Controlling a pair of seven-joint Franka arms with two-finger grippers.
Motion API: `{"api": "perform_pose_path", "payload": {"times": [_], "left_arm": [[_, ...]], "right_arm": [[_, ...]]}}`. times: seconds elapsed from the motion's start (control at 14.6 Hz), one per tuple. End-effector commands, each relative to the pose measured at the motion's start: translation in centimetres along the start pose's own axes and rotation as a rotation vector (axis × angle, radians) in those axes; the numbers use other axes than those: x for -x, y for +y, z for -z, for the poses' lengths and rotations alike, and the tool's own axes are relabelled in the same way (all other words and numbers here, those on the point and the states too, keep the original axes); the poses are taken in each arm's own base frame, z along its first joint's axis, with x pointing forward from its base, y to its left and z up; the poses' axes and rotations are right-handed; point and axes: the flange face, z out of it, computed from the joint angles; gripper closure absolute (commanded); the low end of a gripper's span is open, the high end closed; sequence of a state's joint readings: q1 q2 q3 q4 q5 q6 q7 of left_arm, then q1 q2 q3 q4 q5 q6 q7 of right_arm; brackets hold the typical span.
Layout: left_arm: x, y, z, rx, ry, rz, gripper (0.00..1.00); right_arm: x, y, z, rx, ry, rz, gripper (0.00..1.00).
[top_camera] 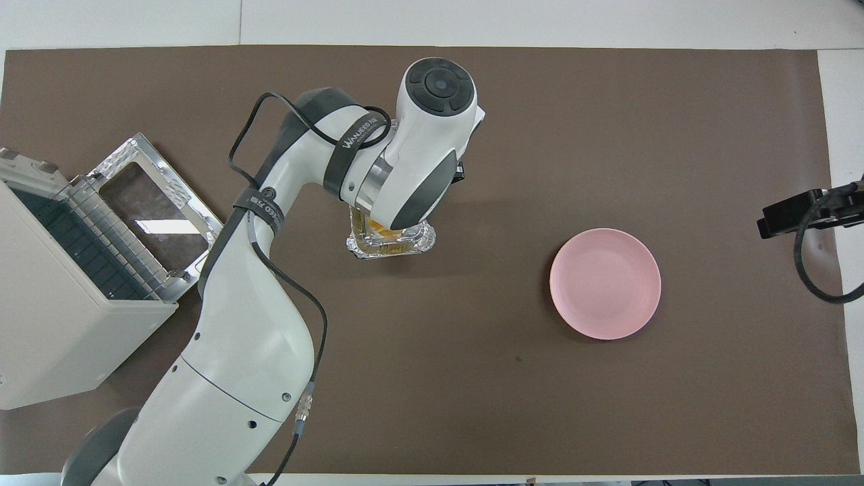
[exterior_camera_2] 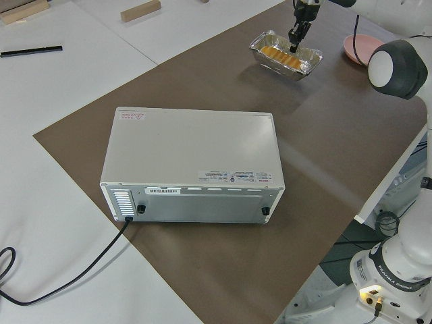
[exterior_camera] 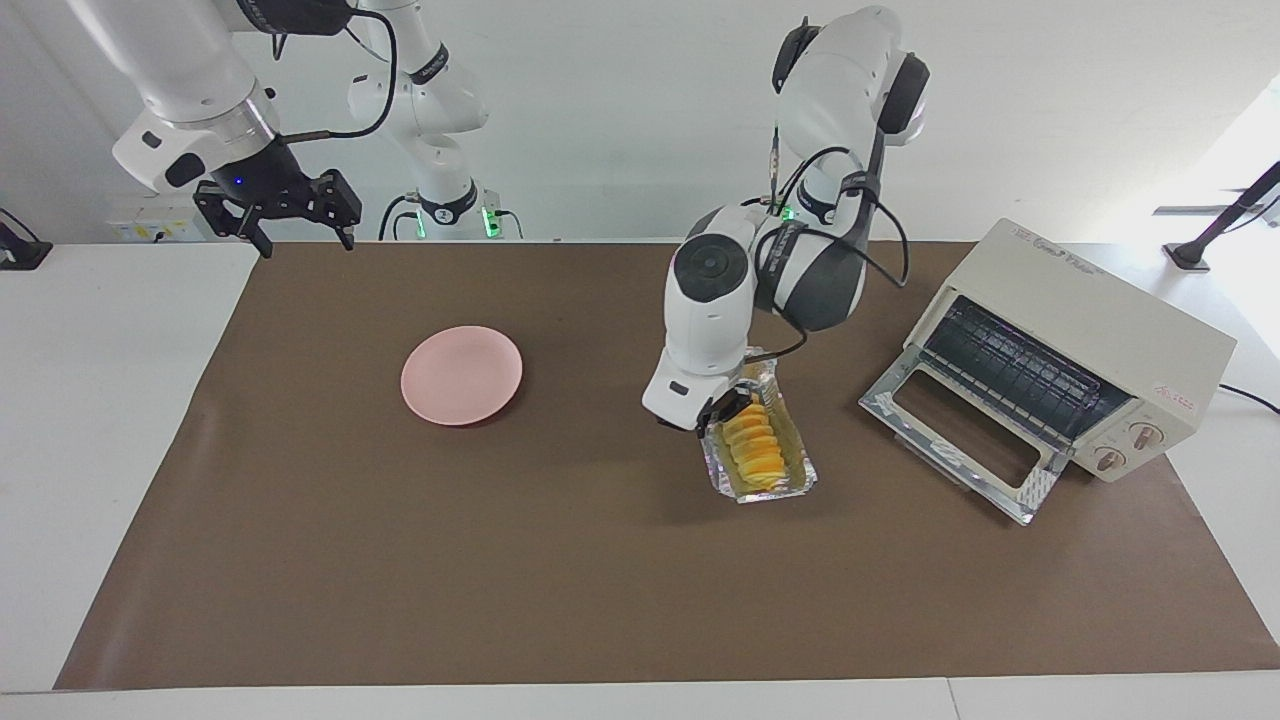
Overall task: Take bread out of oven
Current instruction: 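Pull the foil tray out of the oven with the left gripper, then lower the foil tray onto the table with the left gripper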
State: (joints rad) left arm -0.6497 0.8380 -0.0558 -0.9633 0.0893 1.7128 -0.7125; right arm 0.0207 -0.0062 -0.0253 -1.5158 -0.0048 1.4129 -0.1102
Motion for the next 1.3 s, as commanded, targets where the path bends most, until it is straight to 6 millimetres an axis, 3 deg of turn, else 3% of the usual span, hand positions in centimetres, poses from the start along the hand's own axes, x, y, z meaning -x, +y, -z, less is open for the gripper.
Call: {"api": "perform_pose_path", "payload": {"times": [0.0, 0.34, 0.75, 1.23], "left_arm": [[1.4, 2.9, 0.7, -0.009, 0.040, -0.035, 1.00], [2.1, 4.6, 0.9, 0.023, 0.079, -0.058, 1.00], [2.1, 5.3, 1.0, 0.058, 0.111, -0.065, 1.00], [2.3, 6.1, -2.5, 0.041, 0.106, -0.080, 1.00]], "right_arm": [[0.7, 0.0, 0.0, -0.013, 0.002, 0.024, 0.00], [0.7, 0.2, 0.0, -0.015, 0.002, 0.021, 0.00], [0.7, 0.2, -0.1, -0.015, -0.001, 0.021, 0.00], [0.7, 0.2, -0.1, -0.015, 0.000, 0.021, 0.00]]}}
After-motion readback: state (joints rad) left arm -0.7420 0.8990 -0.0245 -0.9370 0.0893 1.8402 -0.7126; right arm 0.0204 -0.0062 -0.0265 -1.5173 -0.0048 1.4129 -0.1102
